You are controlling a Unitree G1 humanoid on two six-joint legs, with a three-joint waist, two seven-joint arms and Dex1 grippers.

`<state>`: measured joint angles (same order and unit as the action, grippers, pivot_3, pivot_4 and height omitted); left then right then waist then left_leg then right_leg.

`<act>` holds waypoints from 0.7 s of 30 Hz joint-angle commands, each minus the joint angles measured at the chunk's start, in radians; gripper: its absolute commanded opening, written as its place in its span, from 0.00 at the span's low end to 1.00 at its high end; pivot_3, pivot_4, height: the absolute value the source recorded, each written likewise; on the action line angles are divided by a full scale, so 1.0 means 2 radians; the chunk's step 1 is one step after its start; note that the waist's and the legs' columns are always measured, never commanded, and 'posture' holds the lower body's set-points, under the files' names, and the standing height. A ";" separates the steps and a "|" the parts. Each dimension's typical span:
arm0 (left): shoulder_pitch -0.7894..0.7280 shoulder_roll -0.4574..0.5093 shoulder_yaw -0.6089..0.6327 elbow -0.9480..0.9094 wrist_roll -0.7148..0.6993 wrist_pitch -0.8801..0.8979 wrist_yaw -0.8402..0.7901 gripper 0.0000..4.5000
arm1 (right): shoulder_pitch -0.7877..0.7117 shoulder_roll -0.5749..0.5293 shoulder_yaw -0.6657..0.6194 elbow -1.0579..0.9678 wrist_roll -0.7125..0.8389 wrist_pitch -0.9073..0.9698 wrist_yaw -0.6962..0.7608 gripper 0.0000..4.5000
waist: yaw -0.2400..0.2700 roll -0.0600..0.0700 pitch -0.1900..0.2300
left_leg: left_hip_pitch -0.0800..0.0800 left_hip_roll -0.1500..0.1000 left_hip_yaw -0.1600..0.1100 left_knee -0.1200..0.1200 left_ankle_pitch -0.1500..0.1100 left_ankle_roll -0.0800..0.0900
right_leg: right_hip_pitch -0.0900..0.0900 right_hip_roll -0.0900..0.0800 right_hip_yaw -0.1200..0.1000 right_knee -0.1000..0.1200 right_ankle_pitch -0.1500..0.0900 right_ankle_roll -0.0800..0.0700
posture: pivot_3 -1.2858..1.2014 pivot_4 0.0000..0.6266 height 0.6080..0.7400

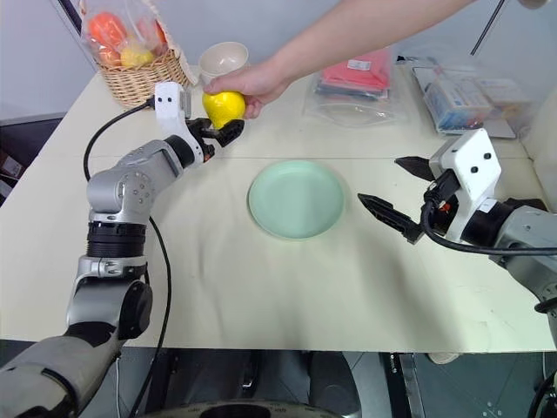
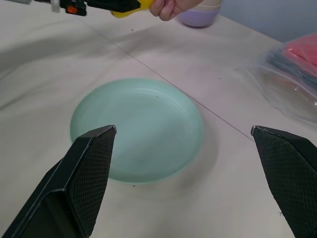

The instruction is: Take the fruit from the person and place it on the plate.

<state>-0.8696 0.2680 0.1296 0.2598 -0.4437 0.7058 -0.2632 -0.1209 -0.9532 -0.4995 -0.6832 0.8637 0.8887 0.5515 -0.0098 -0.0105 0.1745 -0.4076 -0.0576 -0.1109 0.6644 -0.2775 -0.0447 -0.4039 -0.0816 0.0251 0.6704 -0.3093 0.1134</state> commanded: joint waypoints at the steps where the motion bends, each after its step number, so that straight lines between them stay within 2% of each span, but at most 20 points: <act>1: -0.022 -0.001 0.003 0.009 0.010 -0.026 -0.010 0.82 | 0.000 -0.001 -0.017 -0.014 0.007 -0.003 -0.005 1.00 | 0.000 0.000 0.000 | 0.000 0.000 0.000 0.000 0.000 0.000 | 0.000 0.000 0.000 0.000 0.000 0.000 | 0.52 0.24 1.00; 5: -0.029 -0.003 0.007 0.019 0.014 -0.033 -0.015 0.38 | 0.001 -0.002 -0.016 -0.013 0.007 -0.005 -0.006 1.00 | 0.000 0.000 0.000 | 0.000 0.000 0.000 0.000 0.000 0.000 | 0.000 0.000 0.000 0.000 0.000 0.000 | 0.52 0.24 1.00; 6: -0.029 -0.003 0.007 0.019 0.014 -0.034 -0.015 0.32 | 0.001 -0.002 -0.016 -0.012 0.006 -0.006 -0.007 1.00 | 0.000 0.000 0.000 | 0.000 0.000 0.000 0.000 0.000 0.000 | 0.000 0.000 0.000 0.000 0.000 0.000 | 0.52 0.24 1.00; 15: -0.023 0.008 0.000 -0.004 0.009 -0.013 -0.033 0.31 | -0.002 -0.001 -0.011 -0.010 0.004 -0.009 -0.007 1.00 | 0.000 0.000 0.000 | 0.000 0.000 0.000 0.000 0.000 0.000 | 0.000 0.000 0.000 0.000 0.000 0.000 | 0.52 0.24 1.00; 21: -0.008 0.048 -0.088 -0.032 0.024 -0.002 -0.156 0.31 | -0.009 0.001 -0.001 -0.008 0.001 -0.013 -0.010 1.00 | -0.001 0.000 0.000 | 0.000 0.000 0.000 0.000 0.000 0.000 | 0.000 0.000 0.000 0.000 0.000 0.000 | 0.52 0.24 1.00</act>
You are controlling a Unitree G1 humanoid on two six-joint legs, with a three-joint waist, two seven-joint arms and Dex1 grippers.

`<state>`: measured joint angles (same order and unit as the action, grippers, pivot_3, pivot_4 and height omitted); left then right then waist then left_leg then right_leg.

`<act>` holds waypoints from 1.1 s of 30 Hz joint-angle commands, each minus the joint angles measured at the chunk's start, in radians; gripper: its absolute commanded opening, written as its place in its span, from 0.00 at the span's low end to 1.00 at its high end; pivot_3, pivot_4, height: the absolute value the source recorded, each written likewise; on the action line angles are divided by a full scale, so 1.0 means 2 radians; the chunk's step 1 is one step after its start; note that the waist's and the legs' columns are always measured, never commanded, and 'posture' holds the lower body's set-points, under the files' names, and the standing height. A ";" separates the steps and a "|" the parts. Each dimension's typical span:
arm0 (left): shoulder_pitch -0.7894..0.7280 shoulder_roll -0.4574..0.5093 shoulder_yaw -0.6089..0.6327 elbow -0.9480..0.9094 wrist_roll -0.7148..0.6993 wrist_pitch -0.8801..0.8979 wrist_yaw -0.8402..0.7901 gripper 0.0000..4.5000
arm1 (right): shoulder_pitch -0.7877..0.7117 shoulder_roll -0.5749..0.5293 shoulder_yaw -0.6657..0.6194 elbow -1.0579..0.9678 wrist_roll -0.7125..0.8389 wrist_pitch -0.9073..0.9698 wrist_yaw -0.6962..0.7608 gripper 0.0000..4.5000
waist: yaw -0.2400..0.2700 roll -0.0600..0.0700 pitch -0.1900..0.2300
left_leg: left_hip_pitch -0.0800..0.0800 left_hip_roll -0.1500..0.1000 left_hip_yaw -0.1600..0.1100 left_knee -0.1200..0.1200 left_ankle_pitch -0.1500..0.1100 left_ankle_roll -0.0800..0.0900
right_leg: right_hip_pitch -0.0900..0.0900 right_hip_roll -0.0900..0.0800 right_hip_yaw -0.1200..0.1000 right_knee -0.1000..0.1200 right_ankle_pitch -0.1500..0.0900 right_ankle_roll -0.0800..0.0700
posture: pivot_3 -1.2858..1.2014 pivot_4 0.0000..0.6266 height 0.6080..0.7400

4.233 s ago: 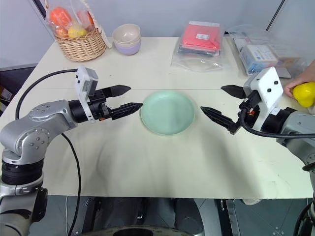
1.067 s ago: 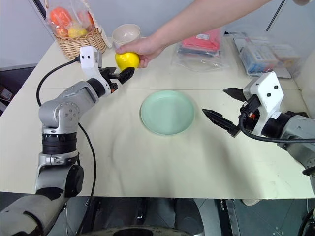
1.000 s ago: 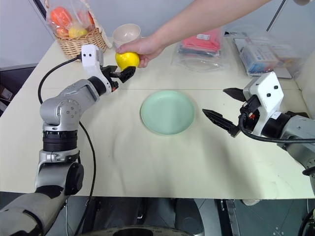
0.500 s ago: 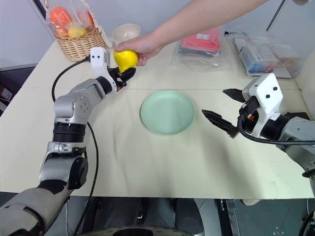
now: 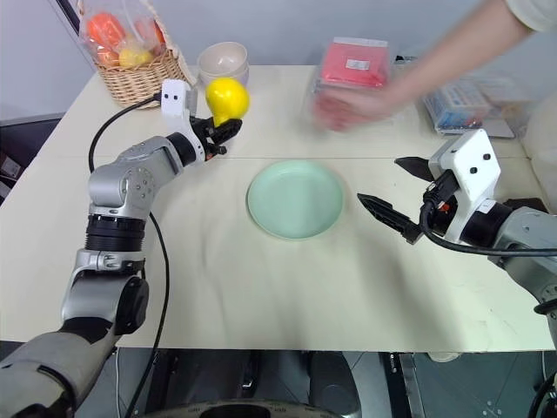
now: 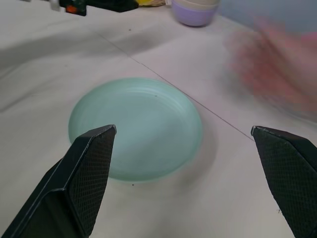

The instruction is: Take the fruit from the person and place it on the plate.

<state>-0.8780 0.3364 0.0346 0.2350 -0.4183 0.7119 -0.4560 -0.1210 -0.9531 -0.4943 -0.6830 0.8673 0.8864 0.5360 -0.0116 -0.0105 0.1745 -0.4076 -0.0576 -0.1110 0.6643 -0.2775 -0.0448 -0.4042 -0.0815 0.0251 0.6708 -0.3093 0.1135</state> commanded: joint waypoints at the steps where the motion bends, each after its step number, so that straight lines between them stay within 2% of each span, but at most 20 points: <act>1: -0.007 0.017 -0.057 -0.015 0.015 -0.008 -0.084 0.31 | -0.010 0.001 -0.003 -0.008 0.000 -0.012 -0.003 1.00 | 0.001 0.000 0.000 | 0.000 0.000 0.000 0.000 0.000 0.000 | 0.000 0.000 0.000 0.000 0.000 0.000 | 0.52 0.24 1.00; 8: -0.073 0.013 -0.152 0.081 0.060 -0.071 -0.249 0.31 | -0.003 0.030 0.028 -0.039 0.007 -0.010 -0.027 1.00 | 0.000 0.000 0.000 | 0.000 0.000 0.000 0.000 0.000 0.000 | 0.000 0.000 0.000 0.000 0.000 0.000 | 0.52 0.24 1.00; 14: -0.132 -0.018 -0.193 0.213 0.114 -0.149 -0.336 0.31 | 0.008 0.075 0.062 -0.058 0.006 -0.006 -0.074 1.00 | -0.001 0.000 0.000 | 0.000 0.000 0.000 0.000 0.000 0.000 | 0.000 0.000 0.000 0.000 0.000 0.000 | 0.52 0.24 1.00; 24: -0.154 -0.068 -0.211 0.337 0.183 -0.238 -0.384 0.31 | 0.001 0.116 0.103 -0.094 0.015 -0.005 -0.127 1.00 | -0.001 0.000 0.000 | 0.000 0.000 0.000 0.000 -0.001 0.001 | 0.000 0.000 0.000 0.000 0.000 0.000 | 0.52 0.24 1.00; 29: -0.148 -0.088 -0.203 0.370 0.205 -0.267 -0.382 0.31 | 0.001 0.115 0.101 -0.098 0.019 -0.005 -0.139 1.00 | -0.001 0.000 0.000 | 0.000 0.000 0.000 0.000 -0.001 0.002 | 0.000 0.000 0.000 0.000 0.000 0.000 | 0.52 0.24 1.00; 31: -0.144 -0.092 -0.199 0.376 0.209 -0.273 -0.377 0.56 | 0.001 0.112 0.101 -0.098 0.019 -0.006 -0.141 1.00 | -0.001 0.000 0.000 | 0.000 0.000 0.000 0.000 -0.001 0.002 | 0.000 0.000 0.000 0.000 0.000 0.000 | 0.52 0.24 1.00; 33: -0.141 -0.092 -0.192 0.376 0.209 -0.271 -0.378 0.76 | -0.001 0.110 0.099 -0.097 0.021 -0.006 -0.142 1.00 | -0.001 0.000 0.000 | 0.000 0.000 0.000 0.000 -0.001 0.002 | 0.000 0.000 0.000 0.001 0.000 0.000 | 0.52 0.24 1.00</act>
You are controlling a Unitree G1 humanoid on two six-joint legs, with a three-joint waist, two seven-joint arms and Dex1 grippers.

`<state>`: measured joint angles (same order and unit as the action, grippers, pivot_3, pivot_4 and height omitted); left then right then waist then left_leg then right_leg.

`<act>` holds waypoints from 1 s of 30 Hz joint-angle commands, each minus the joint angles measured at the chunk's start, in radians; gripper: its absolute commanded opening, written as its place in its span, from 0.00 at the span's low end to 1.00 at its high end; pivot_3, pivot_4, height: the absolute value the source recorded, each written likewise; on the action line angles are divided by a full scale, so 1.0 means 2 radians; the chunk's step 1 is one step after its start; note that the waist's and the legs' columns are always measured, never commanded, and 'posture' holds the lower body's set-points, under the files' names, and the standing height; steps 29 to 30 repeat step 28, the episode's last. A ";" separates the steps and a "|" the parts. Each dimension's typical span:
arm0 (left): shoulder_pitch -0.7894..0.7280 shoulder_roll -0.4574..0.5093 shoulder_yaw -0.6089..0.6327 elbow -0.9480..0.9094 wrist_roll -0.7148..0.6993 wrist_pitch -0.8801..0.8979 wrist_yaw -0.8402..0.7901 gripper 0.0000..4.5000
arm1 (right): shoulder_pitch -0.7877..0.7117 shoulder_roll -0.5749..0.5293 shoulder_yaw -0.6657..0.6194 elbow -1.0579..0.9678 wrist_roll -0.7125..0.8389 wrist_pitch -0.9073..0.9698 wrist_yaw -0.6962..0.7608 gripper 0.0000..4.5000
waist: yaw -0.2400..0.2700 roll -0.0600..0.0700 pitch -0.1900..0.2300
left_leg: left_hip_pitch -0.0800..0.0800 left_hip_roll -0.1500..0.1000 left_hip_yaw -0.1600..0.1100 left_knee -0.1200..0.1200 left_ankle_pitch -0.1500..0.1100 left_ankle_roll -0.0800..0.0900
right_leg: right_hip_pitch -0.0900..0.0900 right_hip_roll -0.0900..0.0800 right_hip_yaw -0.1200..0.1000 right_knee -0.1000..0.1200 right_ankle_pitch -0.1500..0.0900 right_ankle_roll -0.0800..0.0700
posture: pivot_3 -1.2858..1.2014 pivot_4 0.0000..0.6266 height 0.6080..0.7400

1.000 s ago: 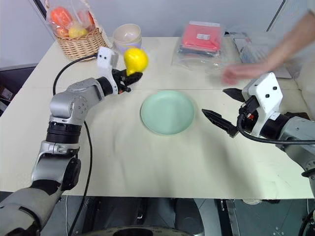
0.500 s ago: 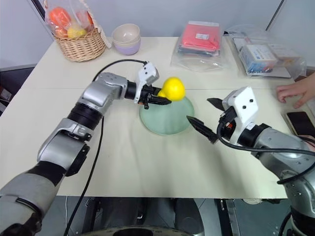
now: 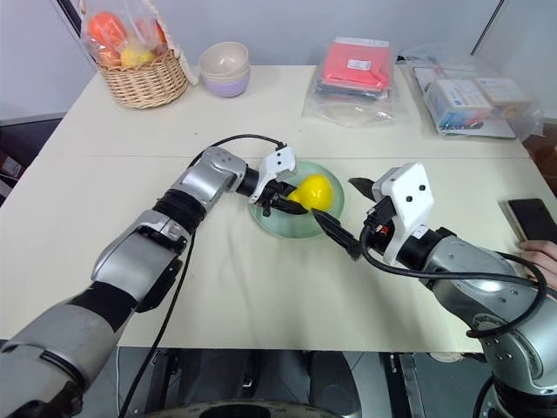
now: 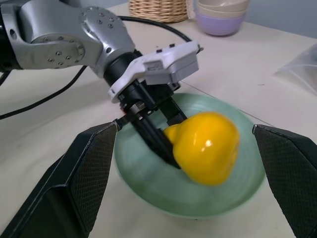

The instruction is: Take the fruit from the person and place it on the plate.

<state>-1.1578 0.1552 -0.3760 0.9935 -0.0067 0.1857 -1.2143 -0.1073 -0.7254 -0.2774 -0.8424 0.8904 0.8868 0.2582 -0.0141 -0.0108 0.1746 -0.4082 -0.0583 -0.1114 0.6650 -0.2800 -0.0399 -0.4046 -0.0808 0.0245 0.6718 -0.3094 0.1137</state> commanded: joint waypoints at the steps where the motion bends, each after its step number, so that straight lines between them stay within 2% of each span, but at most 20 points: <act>1: 0.000 -0.001 0.017 -0.005 0.003 -0.009 0.003 0.87 | -0.009 -0.005 -0.009 -0.017 0.009 -0.006 -0.003 1.00 | 0.000 0.000 0.000 | 0.000 0.000 0.000 0.000 0.000 0.000 | 0.000 0.000 0.000 0.000 0.000 0.000 | 0.52 0.24 1.00; 2: 0.002 0.000 0.020 -0.007 0.002 -0.007 0.004 0.99 | -0.009 -0.006 -0.010 -0.017 0.009 -0.006 -0.003 1.00 | 0.000 0.000 0.000 | 0.000 0.000 0.000 0.000 0.000 0.000 | 0.000 0.000 0.000 0.000 0.000 0.000 | 0.52 0.24 1.00; 9: 0.007 0.015 0.073 -0.073 -0.030 0.028 0.021 0.99 | -0.006 -0.021 -0.019 -0.008 0.007 -0.011 0.010 1.00 | 0.000 0.000 0.000 | 0.000 0.000 0.000 0.000 0.000 0.000 | 0.000 0.000 0.000 0.000 0.000 0.000 | 0.52 0.24 1.00; 12: 0.017 0.028 0.097 -0.140 -0.052 0.076 0.026 0.99 | -0.003 -0.031 -0.025 -0.002 0.001 -0.014 0.021 1.00 | 0.000 0.000 0.000 | 0.000 0.000 0.000 0.000 0.000 0.000 | 0.000 0.000 0.000 0.000 0.000 0.000 | 0.52 0.24 1.00; 17: 0.055 0.079 0.148 -0.334 -0.107 0.194 0.052 0.99 | 0.000 -0.067 -0.055 0.026 -0.014 -0.025 0.066 1.00 | -0.003 0.000 0.000 | 0.000 0.000 0.000 0.000 0.000 0.000 | 0.000 0.000 0.000 0.000 0.000 0.000 | 0.52 0.24 1.00; 25: 0.147 0.100 0.216 -0.553 -0.160 0.319 0.177 0.99 | 0.002 -0.097 -0.108 0.089 -0.033 -0.043 0.115 1.00 | 0.001 0.000 0.000 | 0.000 0.000 0.000 0.000 0.001 -0.002 | 0.000 0.000 0.000 0.000 0.000 0.000 | 0.52 0.24 1.00; 28: 0.182 0.099 0.234 -0.591 -0.165 0.340 0.226 0.99 | 0.020 -0.102 -0.111 0.100 -0.045 -0.049 0.137 1.00 | 0.001 0.000 0.000 | 0.000 0.000 0.000 0.000 0.001 -0.002 | 0.000 0.000 0.000 0.000 0.000 0.000 | 0.52 0.24 1.00; 30: 0.182 0.099 0.234 -0.591 -0.165 0.340 0.226 0.99 | 0.020 -0.102 -0.111 0.100 -0.045 -0.049 0.137 1.00 | 0.001 0.000 0.000 | 0.000 0.000 0.000 0.000 0.001 -0.002 | 0.000 0.000 0.000 0.000 0.000 0.000 | 0.52 0.24 1.00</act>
